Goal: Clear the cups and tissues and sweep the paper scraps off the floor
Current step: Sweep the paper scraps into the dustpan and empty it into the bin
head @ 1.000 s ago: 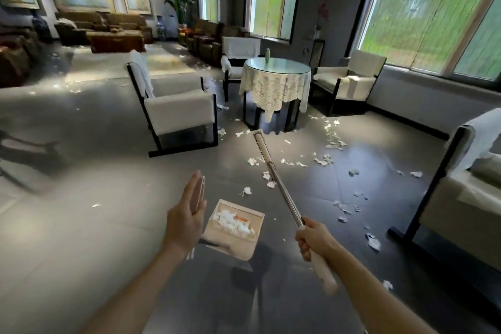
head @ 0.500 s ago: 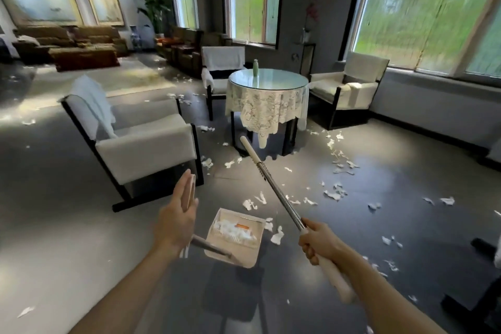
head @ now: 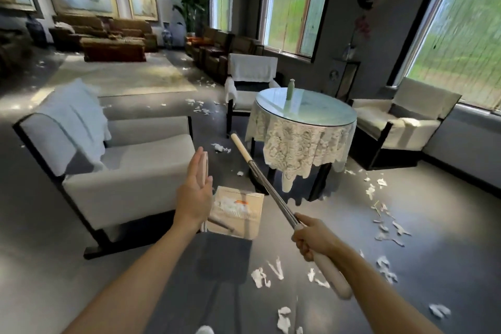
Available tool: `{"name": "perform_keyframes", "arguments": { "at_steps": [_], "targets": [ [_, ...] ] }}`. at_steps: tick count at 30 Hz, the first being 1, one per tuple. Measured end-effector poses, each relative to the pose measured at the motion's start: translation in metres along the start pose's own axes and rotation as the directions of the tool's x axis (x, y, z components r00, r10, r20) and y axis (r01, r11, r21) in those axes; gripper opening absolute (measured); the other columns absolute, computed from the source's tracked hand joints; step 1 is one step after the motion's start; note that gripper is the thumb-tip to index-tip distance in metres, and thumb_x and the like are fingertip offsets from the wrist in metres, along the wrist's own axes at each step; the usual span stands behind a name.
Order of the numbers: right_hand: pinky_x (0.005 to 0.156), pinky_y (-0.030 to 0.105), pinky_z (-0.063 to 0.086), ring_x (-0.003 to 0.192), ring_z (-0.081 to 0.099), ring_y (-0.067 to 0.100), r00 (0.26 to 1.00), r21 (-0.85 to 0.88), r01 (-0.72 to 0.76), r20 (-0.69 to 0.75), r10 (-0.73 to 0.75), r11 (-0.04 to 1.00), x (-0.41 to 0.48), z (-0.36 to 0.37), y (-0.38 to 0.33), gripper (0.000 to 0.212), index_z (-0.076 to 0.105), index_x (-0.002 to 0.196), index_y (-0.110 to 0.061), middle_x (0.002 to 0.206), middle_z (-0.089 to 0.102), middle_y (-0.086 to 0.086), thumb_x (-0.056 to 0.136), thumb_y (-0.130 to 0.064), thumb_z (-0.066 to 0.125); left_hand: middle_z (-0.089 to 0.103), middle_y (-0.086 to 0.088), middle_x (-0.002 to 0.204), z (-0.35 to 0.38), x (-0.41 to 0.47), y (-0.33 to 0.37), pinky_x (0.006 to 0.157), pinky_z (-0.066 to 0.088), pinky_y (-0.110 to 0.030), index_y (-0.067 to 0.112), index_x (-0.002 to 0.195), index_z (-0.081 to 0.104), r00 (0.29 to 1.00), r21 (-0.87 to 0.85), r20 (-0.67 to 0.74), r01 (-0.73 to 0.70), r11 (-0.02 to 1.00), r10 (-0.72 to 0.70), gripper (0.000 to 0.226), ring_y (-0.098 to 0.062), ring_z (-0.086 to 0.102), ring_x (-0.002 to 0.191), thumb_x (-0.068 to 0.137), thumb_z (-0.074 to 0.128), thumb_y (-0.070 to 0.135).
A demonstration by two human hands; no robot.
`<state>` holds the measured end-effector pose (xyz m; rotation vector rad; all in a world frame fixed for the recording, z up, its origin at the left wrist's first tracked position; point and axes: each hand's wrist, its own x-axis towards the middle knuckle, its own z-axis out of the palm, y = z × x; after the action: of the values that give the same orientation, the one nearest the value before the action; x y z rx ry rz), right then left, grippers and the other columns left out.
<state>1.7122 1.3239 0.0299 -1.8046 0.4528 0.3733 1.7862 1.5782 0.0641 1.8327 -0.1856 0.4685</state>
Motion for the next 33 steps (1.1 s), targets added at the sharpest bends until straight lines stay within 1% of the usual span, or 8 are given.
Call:
{"name": "perform_keyframes", "arguments": {
  "at_steps": [6,11,15,19,23,27,30,33],
  "targets": [
    [0.039,0.019,0.038,0.037,0.042,0.010,1.000,0.077,-0.007,0.020,0.005,0.997,0.194,0.003,-0.101,0.057,0.043,0.129,-0.030,0.044,0.047,-0.001,0.083,0.004,0.046,0.043,0.015,0.140,0.060,0.184,-0.083,0.091,0.027,-0.009,0.028,0.145,0.034,0.998,0.091,-0.064,0.010,0.996,-0.004,0.059,-0.019,0.047,0.126,0.092,0.052,0.008],
    [0.038,0.018,0.036,0.035,0.040,0.009,0.999,0.163,-0.031,0.039,0.025,0.986,0.333,0.002,-0.190,0.039,0.054,0.092,-0.031,0.042,0.047,-0.002,0.082,0.005,0.044,0.042,0.009,0.145,0.088,0.329,-0.119,0.092,0.027,-0.010,0.028,0.146,0.031,1.000,0.164,-0.007,-0.011,0.986,0.012,0.059,-0.020,0.049,0.124,0.094,0.051,0.009],
    [0.038,0.018,0.035,0.038,0.041,0.008,0.999,0.209,-0.021,0.041,0.013,0.978,0.456,-0.004,-0.248,0.045,0.061,0.082,-0.036,0.052,0.052,0.001,0.081,0.004,0.042,0.047,0.006,0.141,0.116,0.437,-0.167,0.092,0.035,-0.020,0.032,0.145,0.031,0.999,0.186,-0.035,0.018,0.982,-0.012,0.059,-0.023,0.054,0.118,0.094,0.052,0.012],
    [0.036,0.018,0.033,0.037,0.040,0.007,0.997,0.172,0.010,0.077,-0.024,0.985,0.590,-0.008,-0.306,0.044,0.057,0.098,-0.030,0.056,0.047,0.002,0.080,0.007,0.043,0.045,0.013,0.142,0.149,0.547,-0.240,0.093,0.047,-0.039,0.039,0.144,0.028,0.997,0.187,-0.067,0.054,0.981,-0.042,0.060,-0.029,0.058,0.113,0.094,0.052,0.015],
    [0.032,0.015,0.032,0.031,0.038,0.007,0.992,0.151,0.009,0.120,-0.027,0.989,0.730,-0.019,-0.384,0.053,0.047,0.127,-0.019,0.054,0.043,0.003,0.083,0.011,0.041,0.039,0.022,0.137,0.193,0.675,-0.301,0.098,0.038,-0.027,0.034,0.144,0.032,0.994,0.176,-0.090,0.080,0.981,-0.065,0.057,-0.017,0.048,0.126,0.095,0.051,0.012],
    [0.037,0.019,0.037,0.036,0.041,0.007,0.987,0.056,0.011,0.159,-0.019,0.998,0.842,-0.029,-0.474,0.064,0.033,0.144,-0.018,0.054,0.044,0.002,0.086,0.007,0.044,0.037,0.028,0.132,0.220,0.796,-0.332,0.091,0.039,-0.025,0.037,0.144,0.031,0.985,0.198,-0.151,0.112,0.974,-0.082,0.059,-0.004,0.048,0.112,0.094,0.052,0.014],
    [0.038,0.020,0.038,0.039,0.041,0.007,0.981,0.028,-0.007,0.195,0.001,1.000,0.924,-0.028,-0.532,0.070,0.025,0.148,-0.022,0.057,0.045,0.003,0.088,0.006,0.044,0.032,0.034,0.130,0.229,0.877,-0.361,0.090,0.038,-0.023,0.037,0.144,0.030,0.978,0.184,-0.192,0.120,0.976,-0.084,0.059,-0.002,0.046,0.113,0.095,0.050,0.012],
    [0.037,0.019,0.037,0.039,0.041,0.008,0.975,0.011,0.007,0.222,-0.010,1.000,1.016,-0.022,-0.584,0.057,0.037,0.139,-0.021,0.058,0.046,0.004,0.089,0.006,0.043,0.036,0.027,0.137,0.243,0.966,-0.400,0.097,0.041,-0.029,0.031,0.145,0.032,0.967,0.146,-0.232,0.146,0.979,-0.109,0.056,-0.016,0.050,0.123,0.095,0.049,0.010]
  ]
}}
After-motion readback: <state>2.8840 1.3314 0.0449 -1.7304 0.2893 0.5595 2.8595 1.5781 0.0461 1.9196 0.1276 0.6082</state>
